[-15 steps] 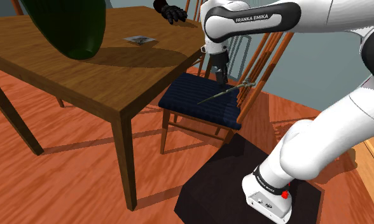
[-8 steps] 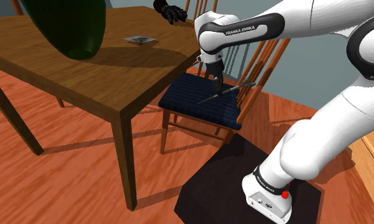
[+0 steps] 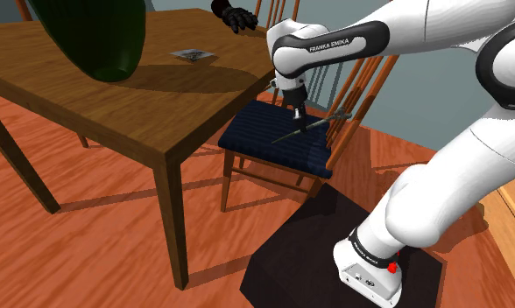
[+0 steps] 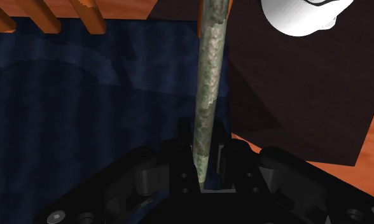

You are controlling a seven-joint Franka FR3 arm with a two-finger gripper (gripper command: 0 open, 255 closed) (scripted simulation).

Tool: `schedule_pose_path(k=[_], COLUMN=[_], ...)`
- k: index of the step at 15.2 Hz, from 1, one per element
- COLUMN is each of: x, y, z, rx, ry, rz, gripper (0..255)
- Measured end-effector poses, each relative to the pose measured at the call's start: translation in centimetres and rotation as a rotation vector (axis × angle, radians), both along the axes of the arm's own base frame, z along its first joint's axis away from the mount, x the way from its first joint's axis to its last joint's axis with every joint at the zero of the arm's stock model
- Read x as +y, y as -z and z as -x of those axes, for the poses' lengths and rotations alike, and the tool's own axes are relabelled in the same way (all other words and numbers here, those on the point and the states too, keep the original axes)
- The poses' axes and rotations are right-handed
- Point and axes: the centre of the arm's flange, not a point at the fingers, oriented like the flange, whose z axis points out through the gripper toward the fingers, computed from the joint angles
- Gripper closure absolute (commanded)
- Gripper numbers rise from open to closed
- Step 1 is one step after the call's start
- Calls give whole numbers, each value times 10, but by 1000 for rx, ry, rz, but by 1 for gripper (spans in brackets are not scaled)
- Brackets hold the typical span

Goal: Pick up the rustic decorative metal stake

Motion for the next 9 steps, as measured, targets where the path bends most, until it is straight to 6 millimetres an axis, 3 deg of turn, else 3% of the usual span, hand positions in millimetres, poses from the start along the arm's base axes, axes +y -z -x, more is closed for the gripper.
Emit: schedule_pose_path(k=[4, 9], x=[0, 3], y=[0, -21], z=[0, -4], rx=[0, -18], ry=[0, -8], rz=[0, -3], gripper=[255, 255])
